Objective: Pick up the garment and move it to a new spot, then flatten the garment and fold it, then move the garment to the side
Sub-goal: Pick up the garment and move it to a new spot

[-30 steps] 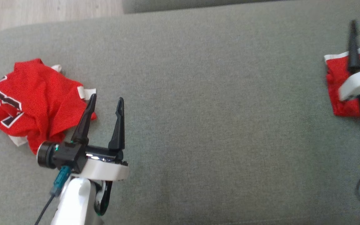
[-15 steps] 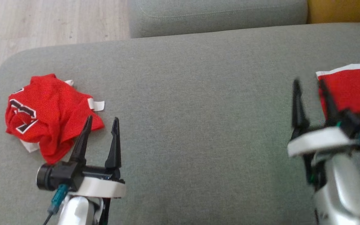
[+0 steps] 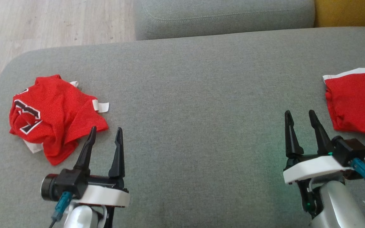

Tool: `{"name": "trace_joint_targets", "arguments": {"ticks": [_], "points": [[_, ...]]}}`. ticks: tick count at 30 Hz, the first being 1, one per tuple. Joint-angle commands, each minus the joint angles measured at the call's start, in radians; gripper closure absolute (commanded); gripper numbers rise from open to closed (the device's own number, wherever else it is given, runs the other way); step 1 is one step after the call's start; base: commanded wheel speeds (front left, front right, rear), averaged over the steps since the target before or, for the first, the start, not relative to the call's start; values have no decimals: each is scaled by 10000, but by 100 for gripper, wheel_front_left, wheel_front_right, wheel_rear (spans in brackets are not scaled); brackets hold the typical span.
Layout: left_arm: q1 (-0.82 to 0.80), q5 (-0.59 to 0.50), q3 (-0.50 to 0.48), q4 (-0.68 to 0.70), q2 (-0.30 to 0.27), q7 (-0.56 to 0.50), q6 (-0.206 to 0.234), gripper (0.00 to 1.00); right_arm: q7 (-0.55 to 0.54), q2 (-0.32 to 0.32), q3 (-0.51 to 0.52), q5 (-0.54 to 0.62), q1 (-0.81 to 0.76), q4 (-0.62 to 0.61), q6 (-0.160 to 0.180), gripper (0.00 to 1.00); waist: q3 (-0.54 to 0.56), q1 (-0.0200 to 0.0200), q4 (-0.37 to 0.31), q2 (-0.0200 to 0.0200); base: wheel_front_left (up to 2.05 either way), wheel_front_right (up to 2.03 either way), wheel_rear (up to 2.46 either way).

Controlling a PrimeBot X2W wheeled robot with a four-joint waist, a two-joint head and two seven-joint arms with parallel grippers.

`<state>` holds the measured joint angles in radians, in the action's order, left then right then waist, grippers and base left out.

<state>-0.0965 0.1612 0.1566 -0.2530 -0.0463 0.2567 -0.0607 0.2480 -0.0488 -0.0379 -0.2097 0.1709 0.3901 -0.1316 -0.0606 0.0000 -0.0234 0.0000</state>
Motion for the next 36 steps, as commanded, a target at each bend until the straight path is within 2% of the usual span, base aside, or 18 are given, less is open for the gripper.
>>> {"name": "trace_joint_targets", "arguments": {"ticks": [1,7,9,13,20,25,31,36], "points": [[-305,83,-299,324,-40,51,93,0,134,-16,-264,0,260,-402,9,0,-6,0,24,0,0,0,0],[-365,209,-457,423,-40,51,256,0,136,-15,-522,57,71,-466,9,0,78,0,413,0,0,0,0],[-333,220,-569,412,-40,51,281,0,136,-15,-589,472,-48,-501,9,0,153,0,679,0,0,0,0],[-181,107,-619,344,-40,51,230,0,136,-15,-918,551,-293,-534,9,0,321,0,1329,0,0,0,0],[209,-5,-742,191,-40,51,163,0,137,-15,-1483,57,-575,-424,9,0,758,0,2516,0,0,0,0],[367,-66,-727,121,-40,51,127,0,137,-15,-1669,-188,-697,-389,9,0,937,0,3112,0,0,0,0],[483,-164,-743,127,-39,51,89,0,137,-15,-2029,-349,-735,-315,9,0,966,0,3584,0,0,0,0],[461,-232,-784,132,-39,51,52,0,137,-15,-2058,-426,-674,-361,9,0,801,0,3660,0,0,0,0]]}}
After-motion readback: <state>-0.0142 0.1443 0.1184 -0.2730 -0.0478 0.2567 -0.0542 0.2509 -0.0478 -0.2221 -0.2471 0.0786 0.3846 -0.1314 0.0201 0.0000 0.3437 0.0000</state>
